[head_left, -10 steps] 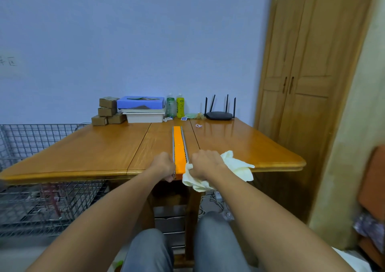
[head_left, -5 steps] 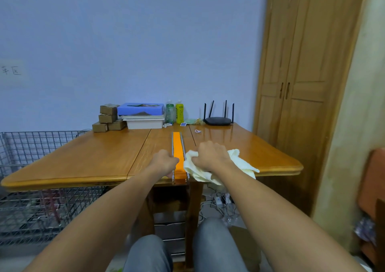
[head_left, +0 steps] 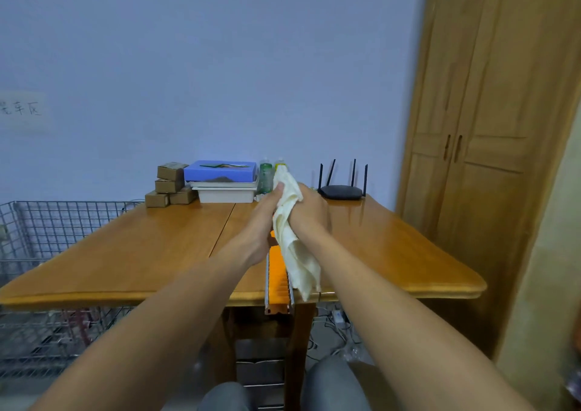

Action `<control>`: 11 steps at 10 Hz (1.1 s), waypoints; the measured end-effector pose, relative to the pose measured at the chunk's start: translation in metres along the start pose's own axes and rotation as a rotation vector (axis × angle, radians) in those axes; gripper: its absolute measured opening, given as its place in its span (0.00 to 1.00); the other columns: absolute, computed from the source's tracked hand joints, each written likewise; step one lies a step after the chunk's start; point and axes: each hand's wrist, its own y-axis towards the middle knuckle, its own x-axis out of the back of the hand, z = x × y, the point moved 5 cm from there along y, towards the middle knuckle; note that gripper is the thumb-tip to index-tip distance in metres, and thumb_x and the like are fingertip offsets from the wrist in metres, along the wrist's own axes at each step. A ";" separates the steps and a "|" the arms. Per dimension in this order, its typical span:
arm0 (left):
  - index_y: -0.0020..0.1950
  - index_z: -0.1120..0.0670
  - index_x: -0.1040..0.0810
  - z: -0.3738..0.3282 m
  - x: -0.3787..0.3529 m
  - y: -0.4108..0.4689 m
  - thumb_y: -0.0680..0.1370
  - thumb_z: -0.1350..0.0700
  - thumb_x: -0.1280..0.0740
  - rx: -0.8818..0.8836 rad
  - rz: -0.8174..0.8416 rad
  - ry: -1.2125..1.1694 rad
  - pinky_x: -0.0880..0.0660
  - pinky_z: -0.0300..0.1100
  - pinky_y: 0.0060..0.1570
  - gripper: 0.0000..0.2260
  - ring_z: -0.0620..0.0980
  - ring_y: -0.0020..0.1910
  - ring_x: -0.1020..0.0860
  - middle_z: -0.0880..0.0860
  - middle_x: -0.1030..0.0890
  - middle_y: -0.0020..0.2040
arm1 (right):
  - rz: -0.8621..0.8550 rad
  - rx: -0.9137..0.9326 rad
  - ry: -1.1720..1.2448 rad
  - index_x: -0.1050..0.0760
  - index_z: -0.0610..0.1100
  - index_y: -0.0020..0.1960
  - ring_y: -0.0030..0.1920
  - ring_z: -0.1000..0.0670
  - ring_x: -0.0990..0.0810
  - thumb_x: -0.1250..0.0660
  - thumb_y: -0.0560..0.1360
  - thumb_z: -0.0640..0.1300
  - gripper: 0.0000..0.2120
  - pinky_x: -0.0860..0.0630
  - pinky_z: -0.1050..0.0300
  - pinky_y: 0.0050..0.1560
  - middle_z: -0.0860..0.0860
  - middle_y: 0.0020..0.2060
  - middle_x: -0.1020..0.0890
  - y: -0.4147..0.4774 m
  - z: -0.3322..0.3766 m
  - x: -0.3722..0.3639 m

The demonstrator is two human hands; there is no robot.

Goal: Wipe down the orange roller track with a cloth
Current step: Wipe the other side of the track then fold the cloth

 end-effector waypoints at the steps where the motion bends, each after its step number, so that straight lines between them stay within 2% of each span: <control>1: 0.72 0.48 0.25 -0.012 0.002 0.018 0.64 0.29 0.26 0.002 -0.021 -0.086 0.18 0.55 0.52 0.41 0.59 0.58 0.15 0.60 0.16 0.62 | 0.121 -0.151 0.080 0.22 0.50 0.44 0.42 0.46 0.19 0.43 0.76 0.62 0.18 0.23 0.48 0.54 0.50 0.38 0.19 0.014 -0.008 -0.042; 2: 0.76 0.53 0.30 -0.025 0.005 0.033 0.72 0.34 0.28 -0.025 -0.045 -0.054 0.18 0.44 0.38 0.38 0.50 0.45 0.13 0.55 0.16 0.52 | -0.467 -0.494 -0.850 0.42 0.25 0.70 0.46 0.21 0.39 0.64 0.83 0.64 0.42 0.59 0.30 0.74 0.23 0.43 0.38 0.023 -0.014 -0.010; 3: 0.72 0.51 0.29 -0.033 0.010 0.042 0.82 0.45 0.35 -0.119 -0.122 0.001 0.18 0.40 0.37 0.20 0.44 0.42 0.13 0.49 0.17 0.51 | 0.006 -0.452 0.272 0.30 0.42 0.64 0.42 0.39 0.27 0.42 0.71 0.71 0.37 0.29 0.44 0.57 0.40 0.43 0.27 0.036 -0.010 -0.045; 4: 0.70 0.47 0.27 -0.038 0.019 0.051 0.83 0.49 0.36 -0.144 -0.159 0.020 0.18 0.50 0.55 0.15 0.51 0.56 0.15 0.52 0.17 0.61 | 0.306 -0.405 0.619 0.28 0.51 0.48 0.48 0.45 0.24 0.42 0.77 0.70 0.22 0.28 0.46 0.60 0.52 0.42 0.24 0.030 0.024 -0.047; 5: 0.66 0.46 0.23 -0.043 0.034 0.063 0.79 0.47 0.33 -0.174 -0.262 0.142 0.20 0.56 0.60 0.15 0.53 0.55 0.15 0.51 0.15 0.57 | 0.412 -0.428 0.682 0.20 0.45 0.58 0.53 0.44 0.18 0.41 0.75 0.73 0.33 0.24 0.44 0.62 0.44 0.44 0.16 0.043 0.020 -0.066; 6: 0.65 0.45 0.20 -0.047 0.043 0.077 0.80 0.49 0.34 -0.195 -0.306 0.217 0.17 0.51 0.53 0.14 0.50 0.52 0.14 0.49 0.14 0.55 | 0.495 -0.447 0.682 0.18 0.49 0.54 0.49 0.44 0.14 0.45 0.76 0.73 0.31 0.20 0.47 0.55 0.43 0.42 0.13 0.059 0.014 -0.079; 7: 0.61 0.47 0.18 -0.051 0.051 0.087 0.82 0.51 0.35 -0.221 -0.349 0.226 0.18 0.43 0.43 0.10 0.49 0.48 0.14 0.50 0.13 0.51 | 0.562 -0.419 0.604 0.20 0.50 0.52 0.42 0.50 0.14 0.49 0.80 0.70 0.28 0.19 0.53 0.46 0.48 0.38 0.13 0.069 0.012 -0.082; 8: 0.57 0.44 0.18 -0.055 0.060 0.099 0.82 0.52 0.38 -0.268 -0.389 0.310 0.17 0.49 0.49 0.09 0.50 0.50 0.15 0.48 0.14 0.50 | 0.578 -0.382 0.495 0.24 0.51 0.65 0.43 0.56 0.16 0.51 0.80 0.70 0.29 0.24 0.59 0.40 0.51 0.47 0.15 0.083 0.008 -0.087; 9: 0.61 0.47 0.21 -0.057 0.068 0.114 0.83 0.54 0.41 -0.320 -0.429 0.482 0.20 0.50 0.50 0.11 0.52 0.53 0.17 0.49 0.16 0.52 | 0.436 -0.352 0.402 0.28 0.55 0.71 0.55 0.56 0.21 0.50 0.79 0.71 0.31 0.27 0.60 0.48 0.52 0.64 0.22 0.102 -0.001 -0.090; 10: 0.71 0.51 0.24 -0.056 0.079 0.129 0.84 0.54 0.41 -0.357 -0.429 0.705 0.26 0.46 0.51 0.16 0.53 0.57 0.21 0.51 0.18 0.60 | 0.289 -0.345 0.289 0.29 0.54 0.74 0.74 0.46 0.34 0.53 0.77 0.72 0.35 0.36 0.46 0.70 0.49 0.75 0.32 0.125 -0.019 -0.089; 11: 0.73 0.52 0.24 -0.049 0.093 0.148 0.83 0.52 0.38 -0.395 -0.432 0.963 0.26 0.47 0.52 0.18 0.55 0.58 0.21 0.54 0.18 0.63 | 0.257 -0.373 0.247 0.30 0.50 0.75 0.75 0.44 0.35 0.55 0.82 0.67 0.32 0.39 0.45 0.72 0.48 0.75 0.32 0.141 -0.044 -0.087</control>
